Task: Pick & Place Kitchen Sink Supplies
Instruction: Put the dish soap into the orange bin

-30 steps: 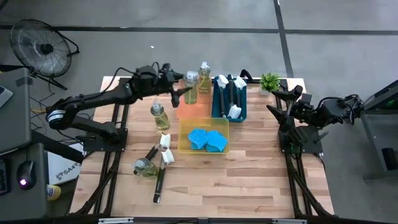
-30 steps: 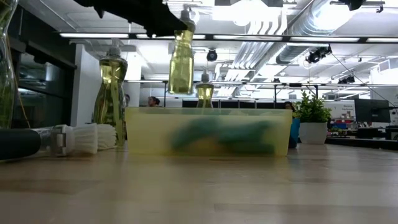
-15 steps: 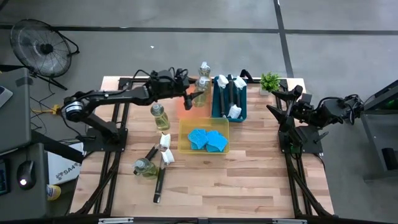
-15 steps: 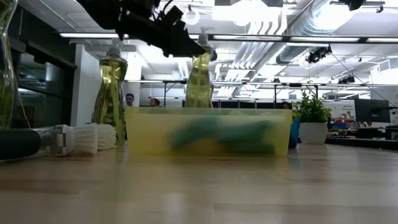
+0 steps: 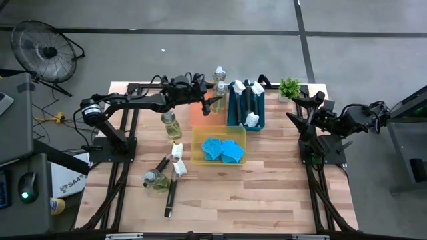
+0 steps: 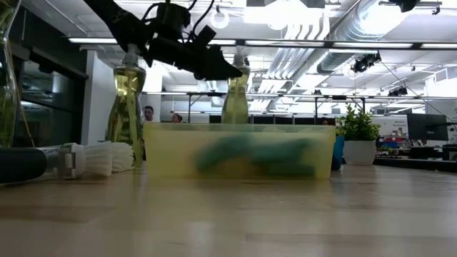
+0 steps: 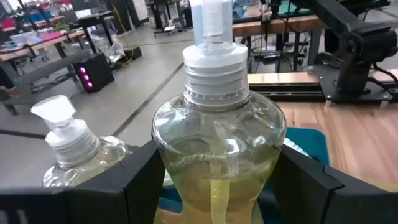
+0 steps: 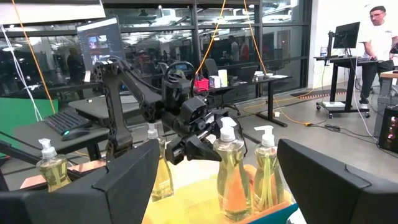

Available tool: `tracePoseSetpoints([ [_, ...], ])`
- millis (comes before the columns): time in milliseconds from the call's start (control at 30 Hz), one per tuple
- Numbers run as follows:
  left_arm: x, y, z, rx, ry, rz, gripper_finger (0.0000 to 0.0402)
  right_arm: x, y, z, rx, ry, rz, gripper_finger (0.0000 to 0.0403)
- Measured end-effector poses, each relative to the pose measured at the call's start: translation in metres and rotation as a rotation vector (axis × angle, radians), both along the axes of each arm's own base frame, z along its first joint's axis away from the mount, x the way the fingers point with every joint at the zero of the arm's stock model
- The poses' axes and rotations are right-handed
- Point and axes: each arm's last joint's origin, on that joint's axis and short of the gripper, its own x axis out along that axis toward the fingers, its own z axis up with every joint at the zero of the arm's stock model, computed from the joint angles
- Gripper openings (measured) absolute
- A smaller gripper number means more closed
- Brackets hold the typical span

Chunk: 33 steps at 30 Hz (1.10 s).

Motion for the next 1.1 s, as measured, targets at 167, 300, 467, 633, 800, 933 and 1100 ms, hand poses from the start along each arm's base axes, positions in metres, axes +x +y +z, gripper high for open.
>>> tracePoseSetpoints([
  [167, -0.001, 0.004, -0.001, -0.004, 0.004, -0.005, 0.0248, 0.0, 0.0, 0.0, 0.0, 0.0, 0.0, 0.0321],
  [300, -0.002, 0.005, -0.003, -0.012, 0.019, -0.001, 0.0248, 0.0, 0.0, 0.0, 0.0, 0.0, 0.0, 0.0321],
  [467, -0.002, 0.005, -0.003, -0.006, 0.016, 0.005, 0.0248, 0.0, 0.0, 0.0, 0.0, 0.0, 0.0, 0.0321],
  [633, -0.003, 0.005, 0.003, 0.002, -0.002, -0.001, 0.0248, 0.0, 0.0, 0.0, 0.0, 0.0, 0.0, 0.0321],
  [800, -0.01, 0.001, 0.016, 0.014, -0.025, -0.001, 0.0248, 0.0, 0.0, 0.0, 0.0, 0.0, 0.0, 0.0321],
  [933, -0.016, -0.002, 0.028, 0.025, -0.046, -0.001, 0.0248, 0.0, 0.0, 0.0, 0.0, 0.0, 0.0, 0.0321],
  [1100, -0.024, 0.003, 0.037, 0.037, -0.075, 0.031, 0.0248, 0.0, 0.0, 0.0, 0.0, 0.0, -0.001, 0.0321],
])
